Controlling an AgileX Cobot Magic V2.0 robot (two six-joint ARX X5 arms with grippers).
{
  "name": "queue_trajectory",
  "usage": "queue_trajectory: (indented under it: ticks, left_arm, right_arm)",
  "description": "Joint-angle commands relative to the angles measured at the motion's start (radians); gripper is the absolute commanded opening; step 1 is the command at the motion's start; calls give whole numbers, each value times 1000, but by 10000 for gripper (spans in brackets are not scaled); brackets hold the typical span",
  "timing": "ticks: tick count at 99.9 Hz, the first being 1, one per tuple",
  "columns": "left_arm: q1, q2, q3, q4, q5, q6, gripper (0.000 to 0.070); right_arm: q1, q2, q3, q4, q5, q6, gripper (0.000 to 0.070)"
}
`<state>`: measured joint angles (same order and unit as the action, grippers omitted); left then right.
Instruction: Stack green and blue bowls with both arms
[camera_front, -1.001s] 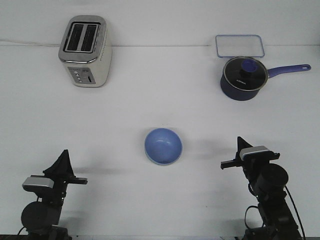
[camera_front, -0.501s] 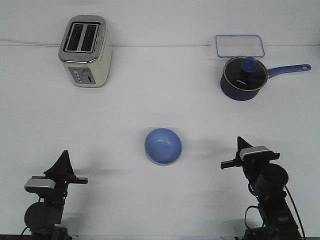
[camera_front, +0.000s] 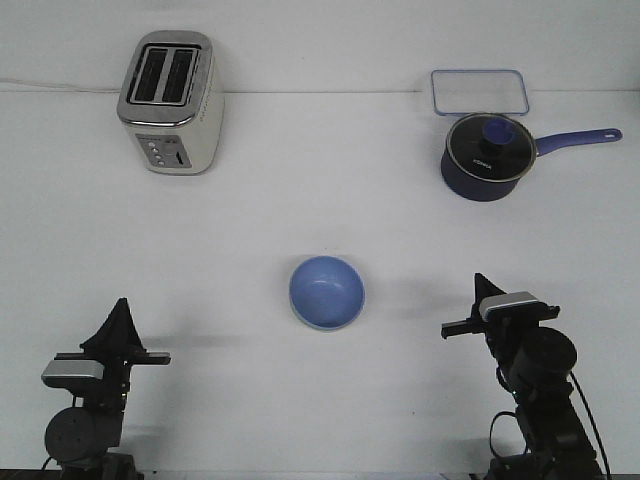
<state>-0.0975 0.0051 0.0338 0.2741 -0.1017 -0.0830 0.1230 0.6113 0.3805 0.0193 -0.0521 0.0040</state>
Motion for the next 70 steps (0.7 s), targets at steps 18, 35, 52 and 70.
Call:
queue_trajectory:
  ticks: [18, 35, 52, 70]
  left_arm:
    - [0, -2, -20, 11, 2, 15, 10]
    - [0, -2, -20, 11, 2, 15, 10]
    - [0, -2, -20, 11, 2, 15, 10]
    - [0, -2, -20, 11, 2, 14, 10]
  right_arm:
    - [2, 5, -1, 11, 0, -1, 0]
    - [2, 5, -1, 11, 0, -1, 0]
    - [2, 5, -1, 11, 0, -1, 0]
    - [2, 5, -1, 11, 0, -1, 0]
